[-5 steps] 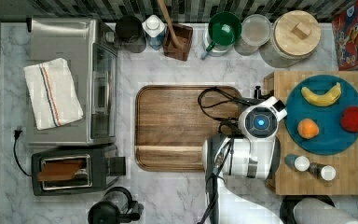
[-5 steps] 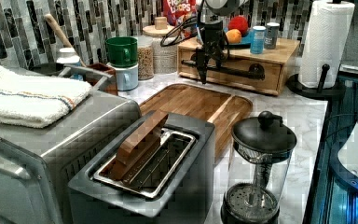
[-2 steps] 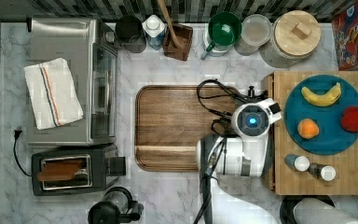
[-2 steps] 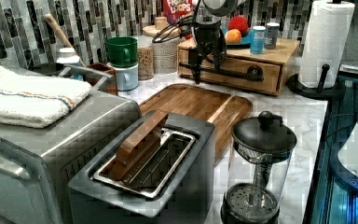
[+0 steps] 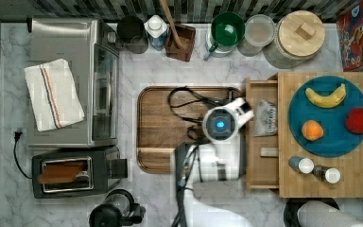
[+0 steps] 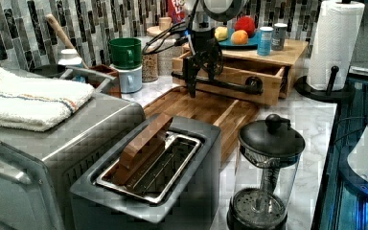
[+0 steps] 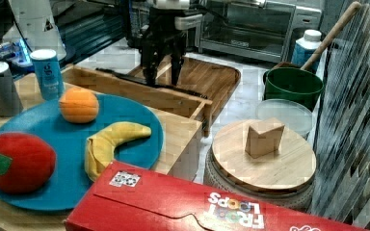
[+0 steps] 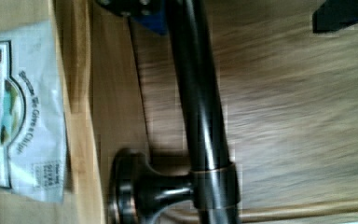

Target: Open the drawer.

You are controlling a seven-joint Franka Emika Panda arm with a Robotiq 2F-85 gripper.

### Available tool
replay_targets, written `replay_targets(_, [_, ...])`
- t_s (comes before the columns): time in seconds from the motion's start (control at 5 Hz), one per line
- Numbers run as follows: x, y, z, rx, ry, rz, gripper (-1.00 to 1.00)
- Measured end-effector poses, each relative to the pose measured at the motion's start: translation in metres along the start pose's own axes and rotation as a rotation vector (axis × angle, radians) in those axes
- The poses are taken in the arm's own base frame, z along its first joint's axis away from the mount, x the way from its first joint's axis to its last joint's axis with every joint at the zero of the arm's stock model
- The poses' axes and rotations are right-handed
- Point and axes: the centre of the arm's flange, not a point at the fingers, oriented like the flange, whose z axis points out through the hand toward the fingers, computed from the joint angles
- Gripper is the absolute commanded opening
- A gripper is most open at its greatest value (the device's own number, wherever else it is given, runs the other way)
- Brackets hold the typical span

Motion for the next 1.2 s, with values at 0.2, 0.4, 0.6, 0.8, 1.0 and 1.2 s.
replay_targets(0.2, [-0.01, -0.043, -0.006, 0.009, 0.004, -0.057, 1.0])
replay_targets(0.4, [-0.015, -0.073, -0.009, 0.017, 0.008, -0.1, 1.0])
replay_targets(0.6, [-0.02, -0.094, -0.011, 0.022, 0.012, -0.127, 1.0])
replay_targets(0.8, [-0.022, -0.102, -0.01, 0.023, 0.01, -0.11, 1.0])
replay_targets(1.0, [-0.02, -0.098, -0.01, 0.023, 0.011, -0.073, 1.0])
replay_targets(1.2, [-0.021, -0.1, -0.01, 0.024, 0.01, -0.061, 1.0])
